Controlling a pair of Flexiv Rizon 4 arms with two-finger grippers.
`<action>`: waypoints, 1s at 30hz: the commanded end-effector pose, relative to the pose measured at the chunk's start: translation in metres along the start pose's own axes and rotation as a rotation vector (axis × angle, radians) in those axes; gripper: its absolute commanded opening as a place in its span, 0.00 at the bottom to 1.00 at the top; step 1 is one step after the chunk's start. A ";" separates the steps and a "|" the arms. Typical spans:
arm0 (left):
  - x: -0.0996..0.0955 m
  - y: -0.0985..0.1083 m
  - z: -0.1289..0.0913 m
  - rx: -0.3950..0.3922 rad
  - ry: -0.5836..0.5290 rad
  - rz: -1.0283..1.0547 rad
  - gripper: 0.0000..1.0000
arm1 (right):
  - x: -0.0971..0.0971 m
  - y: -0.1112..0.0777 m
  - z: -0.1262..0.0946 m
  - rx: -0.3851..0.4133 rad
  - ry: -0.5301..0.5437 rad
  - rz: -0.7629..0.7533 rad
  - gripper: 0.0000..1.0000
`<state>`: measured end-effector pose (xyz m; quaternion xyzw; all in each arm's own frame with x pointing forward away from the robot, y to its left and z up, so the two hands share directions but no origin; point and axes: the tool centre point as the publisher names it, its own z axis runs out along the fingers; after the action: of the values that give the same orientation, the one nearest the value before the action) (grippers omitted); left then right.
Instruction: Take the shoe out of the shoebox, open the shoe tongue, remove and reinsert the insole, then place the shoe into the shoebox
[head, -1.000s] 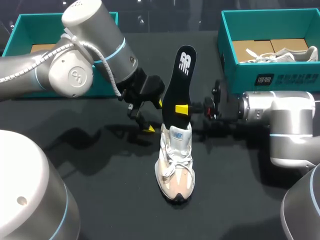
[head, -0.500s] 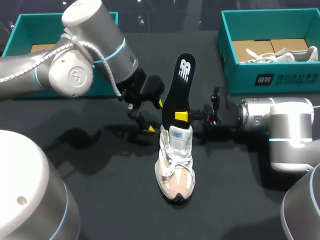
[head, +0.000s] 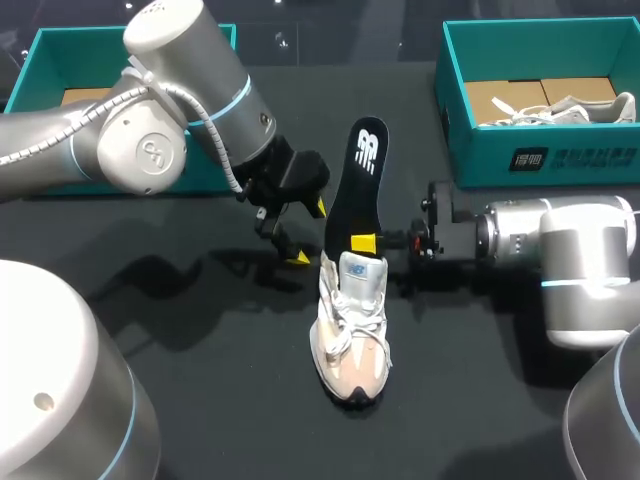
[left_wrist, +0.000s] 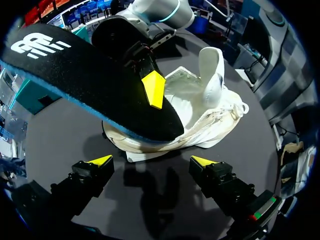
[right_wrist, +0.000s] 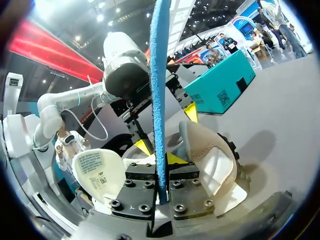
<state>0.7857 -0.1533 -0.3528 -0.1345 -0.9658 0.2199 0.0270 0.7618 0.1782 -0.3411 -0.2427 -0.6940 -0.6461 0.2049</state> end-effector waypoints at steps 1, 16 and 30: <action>0.000 0.000 0.000 -0.001 0.000 0.001 1.00 | 0.001 -0.013 0.003 0.026 0.001 0.023 0.00; 0.000 0.000 0.000 -0.001 0.000 0.001 1.00 | 0.002 -0.027 0.006 0.070 0.041 0.089 0.00; 0.000 0.000 0.000 -0.001 0.000 0.001 1.00 | 0.010 -0.011 0.007 0.046 0.076 0.013 0.26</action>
<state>0.7857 -0.1533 -0.3529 -0.1345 -0.9658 0.2199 0.0271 0.7461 0.1837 -0.3411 -0.2181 -0.6976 -0.6384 0.2413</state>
